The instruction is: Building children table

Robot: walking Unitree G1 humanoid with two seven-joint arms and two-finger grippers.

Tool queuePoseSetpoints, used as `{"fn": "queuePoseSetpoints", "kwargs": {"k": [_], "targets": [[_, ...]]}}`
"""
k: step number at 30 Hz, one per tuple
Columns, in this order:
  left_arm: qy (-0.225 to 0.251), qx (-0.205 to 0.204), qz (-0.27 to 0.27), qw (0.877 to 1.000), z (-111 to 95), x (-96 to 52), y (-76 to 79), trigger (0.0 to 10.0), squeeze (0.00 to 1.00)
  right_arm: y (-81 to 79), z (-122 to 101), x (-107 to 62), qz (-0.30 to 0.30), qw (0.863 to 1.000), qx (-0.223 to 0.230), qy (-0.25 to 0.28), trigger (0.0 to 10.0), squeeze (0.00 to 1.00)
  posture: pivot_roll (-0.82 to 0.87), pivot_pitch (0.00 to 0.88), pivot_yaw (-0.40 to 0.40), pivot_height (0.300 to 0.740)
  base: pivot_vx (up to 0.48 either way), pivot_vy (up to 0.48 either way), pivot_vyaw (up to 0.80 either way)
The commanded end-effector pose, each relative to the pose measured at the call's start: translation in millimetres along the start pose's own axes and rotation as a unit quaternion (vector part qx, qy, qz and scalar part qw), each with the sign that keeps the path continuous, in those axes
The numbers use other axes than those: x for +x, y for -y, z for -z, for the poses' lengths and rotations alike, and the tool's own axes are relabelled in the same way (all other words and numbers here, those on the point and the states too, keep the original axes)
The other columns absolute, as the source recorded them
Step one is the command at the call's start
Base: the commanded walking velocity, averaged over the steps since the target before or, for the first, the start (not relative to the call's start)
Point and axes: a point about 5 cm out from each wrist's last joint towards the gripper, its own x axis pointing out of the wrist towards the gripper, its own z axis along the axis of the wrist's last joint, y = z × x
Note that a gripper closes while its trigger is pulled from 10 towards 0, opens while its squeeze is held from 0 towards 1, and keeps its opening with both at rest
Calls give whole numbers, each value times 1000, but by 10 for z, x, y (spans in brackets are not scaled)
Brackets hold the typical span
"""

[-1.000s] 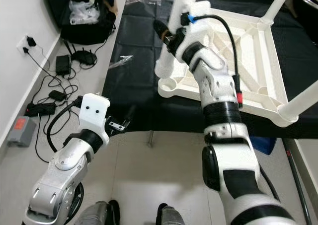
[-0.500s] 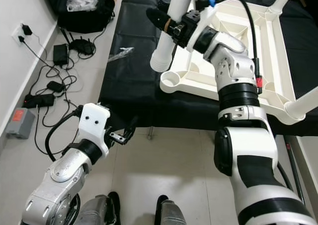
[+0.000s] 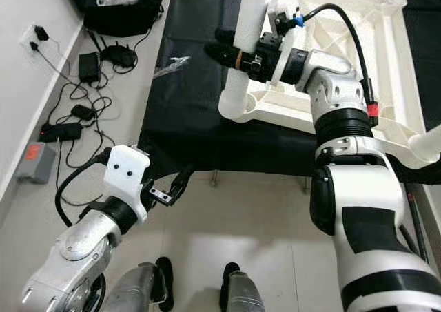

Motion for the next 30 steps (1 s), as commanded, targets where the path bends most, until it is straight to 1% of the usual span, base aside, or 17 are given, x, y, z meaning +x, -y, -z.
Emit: {"fn": "queuePoseSetpoints", "kwargs": {"k": [1,4,9,11,15,20,21,24,30], "targets": [[-9,-6,12,1000,20,-40,34,10000,0,12,-39,-34,-4,1000,-10,3,10000,0,230,377,-13,740,0,0,0],[-11,-5,13,1000,16,-54,31,10000,0,34,-75,-82,-2,1000,-16,13,10000,0,237,374,-12,740,0,0,0],[-14,-4,21,1000,10,-66,38,10000,0,111,-201,-175,26,999,-34,19,10000,0,238,362,-1,740,0,0,0],[-14,-4,21,1000,10,-66,38,10000,0,111,-201,-175,26,999,-34,19,10000,0,238,362,-1,740,0,0,0],[-17,-1,25,1000,15,-66,47,10000,0,132,-238,-249,30,999,-40,13,10000,0,235,351,1,740,0,0,0],[-17,0,29,999,9,-66,55,10000,0,130,-188,-292,29,999,-36,5,10000,0,235,350,4,740,0,0,0],[-16,2,28,999,0,-64,52,10000,0,115,-138,-296,22,999,-35,3,10000,0,240,352,4,740,0,0,0],[-15,0,29,999,-9,-65,50,10000,0,106,-93,-301,18,999,-33,1,10000,0,240,352,4,740,0,0,0],[-17,3,31,999,-18,-81,44,10000,0,105,-18,-302,32,999,-29,2,10000,0,249,365,7,740,0,0,0]]}}
